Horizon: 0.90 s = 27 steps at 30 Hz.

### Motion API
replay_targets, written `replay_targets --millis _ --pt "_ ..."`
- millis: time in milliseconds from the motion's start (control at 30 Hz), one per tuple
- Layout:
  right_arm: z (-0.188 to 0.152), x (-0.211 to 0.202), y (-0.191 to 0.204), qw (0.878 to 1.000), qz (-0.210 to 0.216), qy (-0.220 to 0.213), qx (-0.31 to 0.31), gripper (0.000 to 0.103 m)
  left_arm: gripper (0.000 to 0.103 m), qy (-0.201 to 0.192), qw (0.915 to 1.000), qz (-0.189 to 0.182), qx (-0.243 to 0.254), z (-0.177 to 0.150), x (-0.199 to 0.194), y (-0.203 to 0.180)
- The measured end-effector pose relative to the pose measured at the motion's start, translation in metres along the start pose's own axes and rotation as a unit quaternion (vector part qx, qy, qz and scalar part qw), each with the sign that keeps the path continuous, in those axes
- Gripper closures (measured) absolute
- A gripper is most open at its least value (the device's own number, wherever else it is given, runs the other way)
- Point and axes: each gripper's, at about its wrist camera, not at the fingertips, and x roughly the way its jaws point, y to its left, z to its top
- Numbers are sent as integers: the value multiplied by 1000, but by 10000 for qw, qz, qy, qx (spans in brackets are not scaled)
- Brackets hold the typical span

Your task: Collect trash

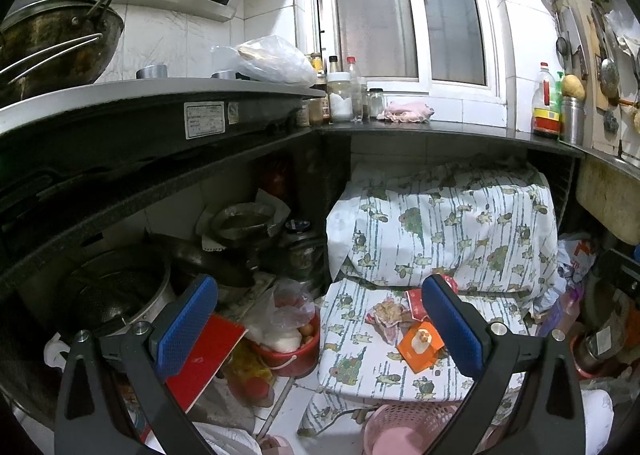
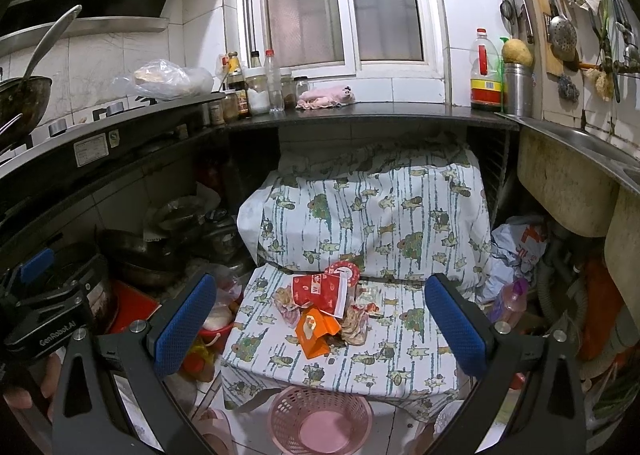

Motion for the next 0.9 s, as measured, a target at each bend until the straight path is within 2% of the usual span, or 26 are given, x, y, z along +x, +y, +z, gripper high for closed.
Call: replay_targets --millis 600,900 --pt "-4 2 4 10000 12 -32 -3 0 0 -8 9999 -79 -119 6 10 -3" --pt "-4 20 -1 9997 -202 143 -6 0 0 112 9999 22 20 -4 46 -13"
